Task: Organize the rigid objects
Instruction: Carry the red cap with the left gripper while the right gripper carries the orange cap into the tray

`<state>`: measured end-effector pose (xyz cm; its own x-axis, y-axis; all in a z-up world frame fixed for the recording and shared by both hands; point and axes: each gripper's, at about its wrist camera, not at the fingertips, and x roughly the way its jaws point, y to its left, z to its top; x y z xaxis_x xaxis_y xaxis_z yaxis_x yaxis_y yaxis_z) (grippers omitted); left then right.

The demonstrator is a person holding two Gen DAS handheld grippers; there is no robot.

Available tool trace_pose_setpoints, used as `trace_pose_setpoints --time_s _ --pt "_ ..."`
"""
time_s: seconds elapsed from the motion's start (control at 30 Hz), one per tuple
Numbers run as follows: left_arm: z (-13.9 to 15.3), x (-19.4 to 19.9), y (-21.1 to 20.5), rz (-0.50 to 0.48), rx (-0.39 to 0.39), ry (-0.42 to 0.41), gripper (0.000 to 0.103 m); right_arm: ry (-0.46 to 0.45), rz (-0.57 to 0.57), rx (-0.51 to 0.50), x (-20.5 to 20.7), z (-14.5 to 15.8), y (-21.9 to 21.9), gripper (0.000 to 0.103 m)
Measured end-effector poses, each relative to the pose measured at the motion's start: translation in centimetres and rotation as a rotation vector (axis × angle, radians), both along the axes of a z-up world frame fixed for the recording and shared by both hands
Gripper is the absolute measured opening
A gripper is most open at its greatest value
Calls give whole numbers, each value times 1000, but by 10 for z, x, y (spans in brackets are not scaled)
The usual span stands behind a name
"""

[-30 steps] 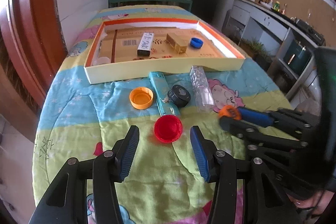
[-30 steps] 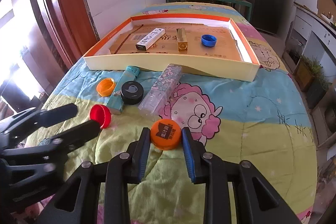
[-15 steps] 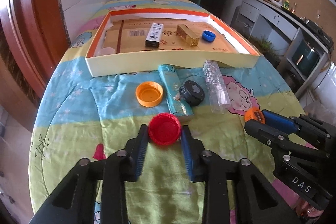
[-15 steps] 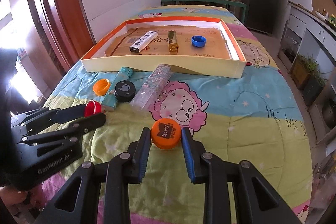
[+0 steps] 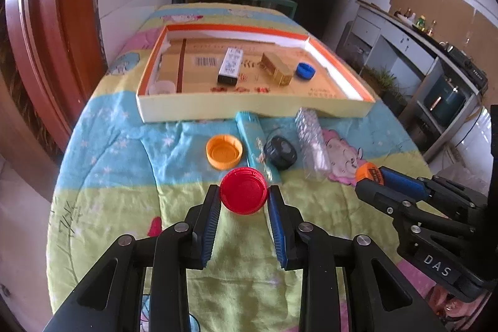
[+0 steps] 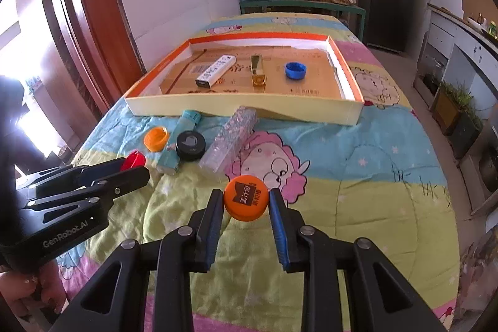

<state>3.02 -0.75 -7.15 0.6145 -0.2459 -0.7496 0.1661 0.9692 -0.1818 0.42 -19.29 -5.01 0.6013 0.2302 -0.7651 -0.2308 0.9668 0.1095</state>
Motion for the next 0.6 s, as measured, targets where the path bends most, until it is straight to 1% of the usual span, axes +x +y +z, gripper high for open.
trace_pose_setpoints --time_s 0.17,0.3,0.6 --pt "18 5 4 0 -12 -30 31 -16 6 5 6 10 0 30" --pt "31 10 5 -1 -5 -56 31 -31 13 1 10 18 1 30" --pt "58 33 5 -2 4 -100 31 -72 23 0 32 41 1 30"
